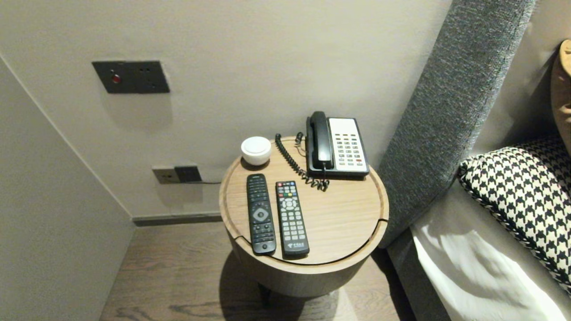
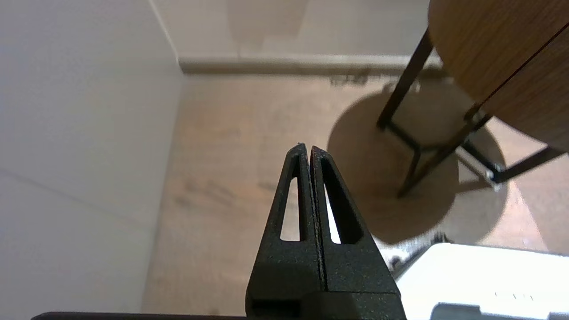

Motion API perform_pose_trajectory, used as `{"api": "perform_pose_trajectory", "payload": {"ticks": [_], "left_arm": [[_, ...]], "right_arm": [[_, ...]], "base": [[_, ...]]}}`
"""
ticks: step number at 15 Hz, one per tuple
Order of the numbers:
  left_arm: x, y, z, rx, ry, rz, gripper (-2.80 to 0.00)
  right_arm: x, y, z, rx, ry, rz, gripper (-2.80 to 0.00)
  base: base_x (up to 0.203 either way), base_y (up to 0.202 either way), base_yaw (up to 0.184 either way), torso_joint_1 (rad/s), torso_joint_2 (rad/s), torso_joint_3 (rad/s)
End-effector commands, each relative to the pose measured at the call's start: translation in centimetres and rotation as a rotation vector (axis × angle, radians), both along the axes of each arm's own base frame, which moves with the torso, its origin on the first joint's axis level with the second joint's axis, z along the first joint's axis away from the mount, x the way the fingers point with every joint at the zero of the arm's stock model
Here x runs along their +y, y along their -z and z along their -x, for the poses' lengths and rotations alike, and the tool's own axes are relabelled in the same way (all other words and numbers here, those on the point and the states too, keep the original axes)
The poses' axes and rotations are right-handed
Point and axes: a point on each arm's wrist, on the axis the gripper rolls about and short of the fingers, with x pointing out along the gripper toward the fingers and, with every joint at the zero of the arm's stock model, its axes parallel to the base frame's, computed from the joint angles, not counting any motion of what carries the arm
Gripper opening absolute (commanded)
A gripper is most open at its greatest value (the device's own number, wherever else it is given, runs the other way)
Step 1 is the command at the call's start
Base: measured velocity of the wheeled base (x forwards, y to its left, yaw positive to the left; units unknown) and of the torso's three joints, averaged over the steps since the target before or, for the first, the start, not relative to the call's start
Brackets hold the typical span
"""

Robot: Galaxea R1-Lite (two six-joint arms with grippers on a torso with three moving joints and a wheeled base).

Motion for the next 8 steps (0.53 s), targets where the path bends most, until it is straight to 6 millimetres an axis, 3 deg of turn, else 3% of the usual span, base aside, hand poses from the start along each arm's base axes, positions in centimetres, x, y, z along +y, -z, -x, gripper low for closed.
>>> {"api": "perform_pose_trajectory", "payload": {"ticks": [1, 8], "left_arm": [[0.00, 0.38, 0.77, -0.088, 0.013, -0.019, -2.80], [-0.05, 0.62, 0.91, -0.271, 0.046, -0.100, -2.80]], "right_arm": [[0.00, 1.10, -0.33, 0.040, -0.001, 0.000, -2.80], [0.00, 1.10, -0.33, 0.040, -0.001, 0.000, -2.80]], "base": [[0.000, 0.000, 0.000, 0.000, 0.00, 0.000], [0.000, 0.000, 0.000, 0.000, 0.00, 0.000]]}}
